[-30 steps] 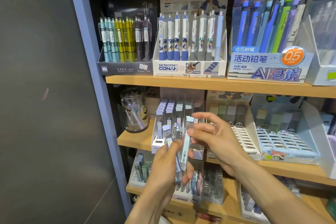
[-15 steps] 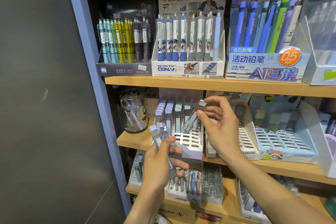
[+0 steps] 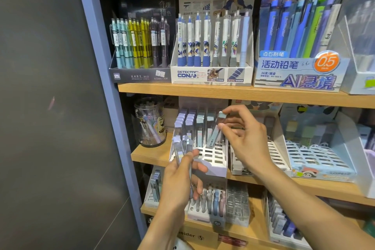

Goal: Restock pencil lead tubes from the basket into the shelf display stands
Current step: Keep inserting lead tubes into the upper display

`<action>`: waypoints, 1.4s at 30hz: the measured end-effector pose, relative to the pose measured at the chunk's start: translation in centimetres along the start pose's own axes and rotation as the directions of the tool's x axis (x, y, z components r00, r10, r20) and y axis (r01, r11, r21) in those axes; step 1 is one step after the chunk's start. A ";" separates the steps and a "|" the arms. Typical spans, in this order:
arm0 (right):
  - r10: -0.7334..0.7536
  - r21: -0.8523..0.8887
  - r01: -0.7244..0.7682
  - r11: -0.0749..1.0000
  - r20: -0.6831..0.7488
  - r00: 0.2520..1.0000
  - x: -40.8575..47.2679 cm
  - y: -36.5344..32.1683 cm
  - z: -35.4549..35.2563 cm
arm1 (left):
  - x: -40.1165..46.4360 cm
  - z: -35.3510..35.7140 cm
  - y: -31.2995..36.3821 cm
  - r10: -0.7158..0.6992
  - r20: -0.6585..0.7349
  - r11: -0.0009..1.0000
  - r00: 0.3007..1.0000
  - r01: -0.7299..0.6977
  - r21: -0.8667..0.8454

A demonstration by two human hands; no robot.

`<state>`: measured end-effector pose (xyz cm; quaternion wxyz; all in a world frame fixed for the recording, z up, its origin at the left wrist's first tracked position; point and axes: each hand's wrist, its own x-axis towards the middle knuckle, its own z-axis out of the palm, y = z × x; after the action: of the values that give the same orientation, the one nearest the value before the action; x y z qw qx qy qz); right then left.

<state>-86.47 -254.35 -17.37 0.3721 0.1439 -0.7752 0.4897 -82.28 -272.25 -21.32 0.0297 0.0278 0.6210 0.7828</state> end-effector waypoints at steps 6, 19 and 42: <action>-0.087 -0.176 0.112 0.978 0.146 0.985 0.3 1.0 0.9 | -0.4 0.5 0.2 -0.010 0.058 1.000 0.998 0.010 0.003; -0.099 -0.346 0.165 0.924 0.200 0.975 0.4 0.2 0.2 | -0.8 0.8 0.7 -0.056 0.050 0.987 0.997 0.063 -0.147; 0.502 0.391 -0.530 0.753 0.180 0.846 -3.1 -2.9 1.2 | -0.8 0.6 0.6 -0.064 0.002 0.998 0.998 0.064 -0.029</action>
<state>-83.20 -257.17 -17.97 0.1570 0.0177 -0.6699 0.7254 -81.47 -271.87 -20.62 0.0555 0.0082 0.6100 0.7904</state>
